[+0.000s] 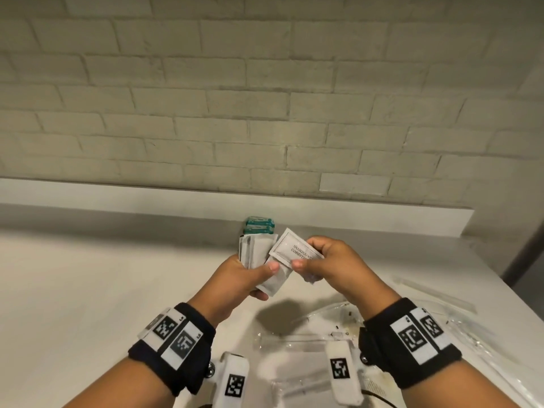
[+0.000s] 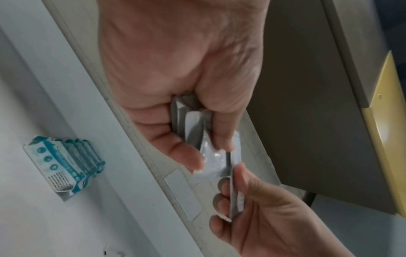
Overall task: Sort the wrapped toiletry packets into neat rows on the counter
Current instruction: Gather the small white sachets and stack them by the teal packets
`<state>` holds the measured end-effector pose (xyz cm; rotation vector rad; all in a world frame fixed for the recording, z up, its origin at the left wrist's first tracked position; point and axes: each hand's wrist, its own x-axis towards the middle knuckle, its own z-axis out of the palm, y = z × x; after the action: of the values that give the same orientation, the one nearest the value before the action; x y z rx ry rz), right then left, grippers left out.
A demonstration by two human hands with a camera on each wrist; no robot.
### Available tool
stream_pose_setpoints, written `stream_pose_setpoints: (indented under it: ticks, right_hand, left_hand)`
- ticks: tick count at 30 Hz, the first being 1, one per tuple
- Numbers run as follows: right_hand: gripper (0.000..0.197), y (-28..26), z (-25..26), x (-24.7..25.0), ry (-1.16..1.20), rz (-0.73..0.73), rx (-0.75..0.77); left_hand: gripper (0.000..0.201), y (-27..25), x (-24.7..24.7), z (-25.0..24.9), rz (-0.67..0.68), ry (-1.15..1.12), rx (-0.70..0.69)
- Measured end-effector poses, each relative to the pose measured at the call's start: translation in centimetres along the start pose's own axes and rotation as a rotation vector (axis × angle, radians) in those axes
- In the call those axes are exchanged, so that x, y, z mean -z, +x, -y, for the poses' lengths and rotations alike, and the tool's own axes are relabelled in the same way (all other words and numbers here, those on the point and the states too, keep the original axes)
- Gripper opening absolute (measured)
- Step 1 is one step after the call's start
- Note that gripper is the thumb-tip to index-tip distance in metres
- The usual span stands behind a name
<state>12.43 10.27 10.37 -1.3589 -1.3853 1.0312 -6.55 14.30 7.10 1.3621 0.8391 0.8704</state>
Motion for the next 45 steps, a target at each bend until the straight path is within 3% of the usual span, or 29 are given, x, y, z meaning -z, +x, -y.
stream_pose_setpoints:
  ticks: [4,7,10,13,16,19,23,27,29,31,33,36,40,43,45]
  right_hand:
    - [0.023,0.5,-0.1,0.4,-0.091,-0.217,0.325]
    - [0.029,-0.5,-0.8,0.4,-0.310,-0.110,0.494]
    - [0.040,-0.9,-2.8,0.3,-0.664,-0.138,0.593]
    - [0.023,-1.4,-3.8,1.3,-0.614,-0.112,0.293]
    - [0.003,-2.3,-3.9,2.1,-0.351,-0.073,0.062]
    - [0.009,-2.5,-2.8,2.1,-0.175,-0.117,0.054]
    - [0.018,-1.7,-1.1,0.4,-0.049,-0.006,0.039]
    - [0.012,-1.0,-1.0,-1.5,-0.041,-0.116,0.007]
    - [0.013,-1.0,-1.1,-2.4,0.063,-0.084,-0.041]
    - [0.012,-1.1,-0.9,-3.1,0.185,-0.050,-0.050]
    - [0.010,-0.7,-0.6,-2.9,0.245,-0.109,-0.012]
    - [0.015,0.5,0.2,-1.6,0.134,-0.135,0.022]
    - [0.010,1.6,0.7,-0.9,0.008,-0.190,0.004]
    - [0.004,1.7,0.4,-0.7,0.129,-0.349,-0.031]
    - [0.004,1.1,0.0,-0.8,0.256,-0.348,-0.043]
  left_hand:
    - [0.042,0.4,-0.1,-0.5,-0.103,-0.140,0.161]
    - [0.025,0.7,0.1,-0.9,-0.115,-0.307,0.250]
    - [0.014,1.1,0.1,-1.3,-0.193,-0.363,0.183]
    - [0.014,1.0,0.4,-1.5,-0.266,-0.347,0.083]
    - [0.018,0.8,0.8,-1.2,-0.309,-0.312,0.035]
    - [0.019,0.7,0.7,-1.0,-0.327,-0.259,0.013]
    - [0.015,0.4,0.0,-1.1,-0.294,-0.231,-0.015]
    - [0.021,0.5,-0.5,-1.8,-0.315,-0.367,-0.099]
    - [0.026,0.4,-0.6,-2.2,-0.314,-0.466,-0.132]
    - [0.027,0.0,-0.7,-2.3,-0.248,-0.497,-0.100]
    - [0.025,-0.5,-1.0,-2.0,-0.160,-0.461,-0.011]
    - [0.023,-1.1,-1.2,-1.1,-0.067,-0.377,0.112]
    - [0.023,-0.8,-1.4,-0.6,-0.162,-0.376,0.131]
    - [0.014,-0.5,-1.6,-0.5,-0.229,-0.457,0.064]
    - [0.014,-0.4,-1.6,-0.4,-0.238,-0.475,0.041]
